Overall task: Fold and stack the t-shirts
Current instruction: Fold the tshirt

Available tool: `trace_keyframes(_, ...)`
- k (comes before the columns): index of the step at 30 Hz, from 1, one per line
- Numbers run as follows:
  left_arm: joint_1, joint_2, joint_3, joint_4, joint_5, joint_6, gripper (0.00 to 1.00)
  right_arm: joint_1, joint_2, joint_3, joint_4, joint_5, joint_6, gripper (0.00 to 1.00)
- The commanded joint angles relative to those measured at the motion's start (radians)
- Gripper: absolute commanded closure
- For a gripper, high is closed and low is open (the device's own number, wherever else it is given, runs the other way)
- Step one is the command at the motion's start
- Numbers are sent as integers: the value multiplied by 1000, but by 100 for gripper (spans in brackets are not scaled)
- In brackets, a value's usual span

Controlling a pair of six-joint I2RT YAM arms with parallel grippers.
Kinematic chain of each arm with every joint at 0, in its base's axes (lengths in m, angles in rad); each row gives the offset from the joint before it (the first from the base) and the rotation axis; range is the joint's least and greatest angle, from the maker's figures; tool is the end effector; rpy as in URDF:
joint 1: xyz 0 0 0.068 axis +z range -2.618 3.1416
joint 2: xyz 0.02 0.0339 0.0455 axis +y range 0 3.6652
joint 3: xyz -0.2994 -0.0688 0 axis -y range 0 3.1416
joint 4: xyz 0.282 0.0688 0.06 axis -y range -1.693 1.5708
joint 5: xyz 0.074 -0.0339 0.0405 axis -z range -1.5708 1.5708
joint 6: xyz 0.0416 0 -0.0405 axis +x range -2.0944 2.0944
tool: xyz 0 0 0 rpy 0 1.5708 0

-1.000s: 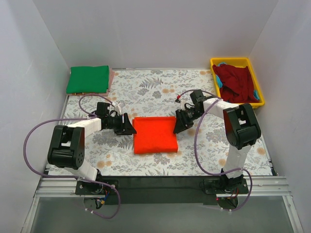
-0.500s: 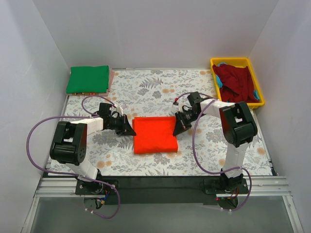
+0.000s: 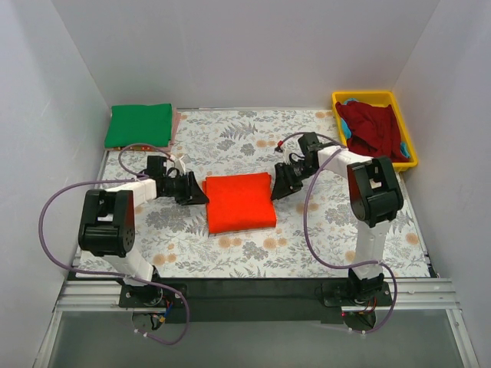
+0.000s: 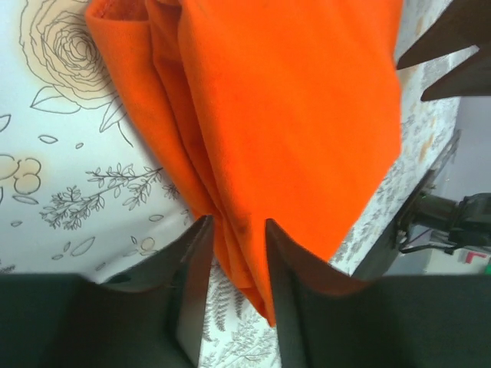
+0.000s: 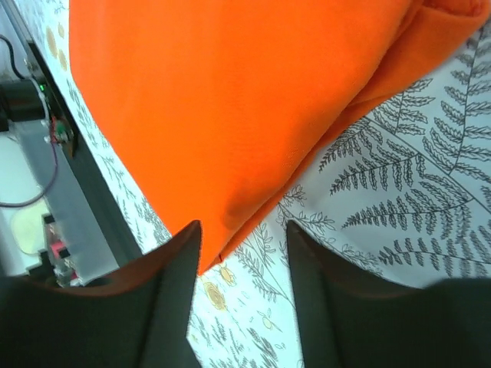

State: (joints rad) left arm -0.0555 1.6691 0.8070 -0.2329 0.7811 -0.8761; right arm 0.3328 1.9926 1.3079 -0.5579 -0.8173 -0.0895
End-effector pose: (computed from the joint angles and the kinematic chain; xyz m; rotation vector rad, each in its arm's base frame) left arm 0.3238 -0.0473 0.1444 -0.8523 2.6533 -1.3221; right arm 0.3984 0.1698 0.1578 -0.7480 2.5747 1.2032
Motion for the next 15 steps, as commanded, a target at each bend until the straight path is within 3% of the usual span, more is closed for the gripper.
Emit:
trace_keyframes(1, 26, -119, 8, 20, 70, 14, 65, -11, -43, 79, -59, -22, -70, 43)
trace_keyframes(3, 32, -222, -12, 6, 78, 34, 62, -11, -107, 103, -82, -32, -85, 40)
trace_keyframes(7, 14, -350, -46, -19, 190, -21, 59, 23, -190, 71, -66, -147, -43, 51)
trace_keyframes(12, -145, -332, -120, 50, 221, -170, 63, 135, -178, -73, 33, -288, 42, 59)
trace_keyframes(15, -198, -215, -123, 67, 242, -210, 67, 204, -120, -140, 88, -330, 77, 63)
